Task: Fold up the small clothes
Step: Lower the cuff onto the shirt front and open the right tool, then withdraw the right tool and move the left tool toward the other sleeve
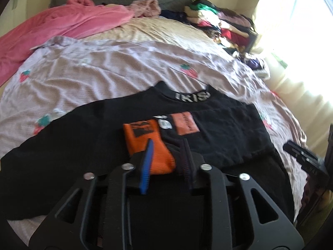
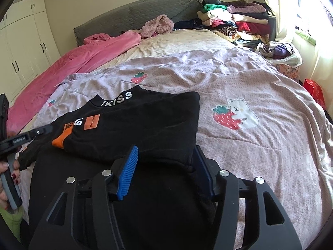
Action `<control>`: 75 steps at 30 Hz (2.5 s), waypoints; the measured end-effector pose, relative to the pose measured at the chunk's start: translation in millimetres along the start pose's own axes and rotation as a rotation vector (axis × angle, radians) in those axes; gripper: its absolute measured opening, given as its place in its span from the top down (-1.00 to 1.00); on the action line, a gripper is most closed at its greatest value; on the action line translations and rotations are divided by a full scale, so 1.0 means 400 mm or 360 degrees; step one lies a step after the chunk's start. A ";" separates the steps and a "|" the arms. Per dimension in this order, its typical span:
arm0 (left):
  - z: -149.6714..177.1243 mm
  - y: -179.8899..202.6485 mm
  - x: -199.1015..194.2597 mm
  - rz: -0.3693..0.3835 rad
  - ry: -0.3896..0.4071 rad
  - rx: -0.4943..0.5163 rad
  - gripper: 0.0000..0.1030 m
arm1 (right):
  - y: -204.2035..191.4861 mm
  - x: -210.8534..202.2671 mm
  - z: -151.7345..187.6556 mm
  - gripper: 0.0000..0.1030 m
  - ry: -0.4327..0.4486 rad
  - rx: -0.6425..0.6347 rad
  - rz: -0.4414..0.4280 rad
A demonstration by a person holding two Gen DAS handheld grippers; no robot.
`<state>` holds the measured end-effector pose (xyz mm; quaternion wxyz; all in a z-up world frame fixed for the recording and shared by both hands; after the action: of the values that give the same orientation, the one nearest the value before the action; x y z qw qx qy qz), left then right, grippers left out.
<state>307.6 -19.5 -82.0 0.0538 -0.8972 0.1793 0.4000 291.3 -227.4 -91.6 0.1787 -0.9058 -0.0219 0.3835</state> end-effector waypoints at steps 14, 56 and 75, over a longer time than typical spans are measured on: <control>0.101 0.003 0.111 -0.0004 -0.0198 0.0069 0.40 | -0.115 0.083 -0.036 -0.15 -0.0095 -0.0141 -0.0119; 0.097 -0.082 -0.155 -0.0258 0.0006 0.0047 -0.82 | -0.207 -0.038 0.011 -0.91 -0.0006 -0.0143 -0.0127; 0.183 -0.252 -0.261 -0.0379 0.0029 -0.0155 -0.82 | -0.381 -0.051 0.014 -0.91 -0.0001 -0.0296 -0.0214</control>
<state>228.9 120.9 -59.2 0.0557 -0.9173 0.0522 0.3908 287.8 -86.8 -29.3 0.1192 -0.9148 -0.1183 0.3673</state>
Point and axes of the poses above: each gripper's, at about its wrist camera, not at the fingertips, and x roughly the way its jaws point, y to its right, z to its underside, the point moved 10 cm from there along x, roughly the way its jaws point, and after that the axes turned 14 degrees about x, right-handed, at the moved point
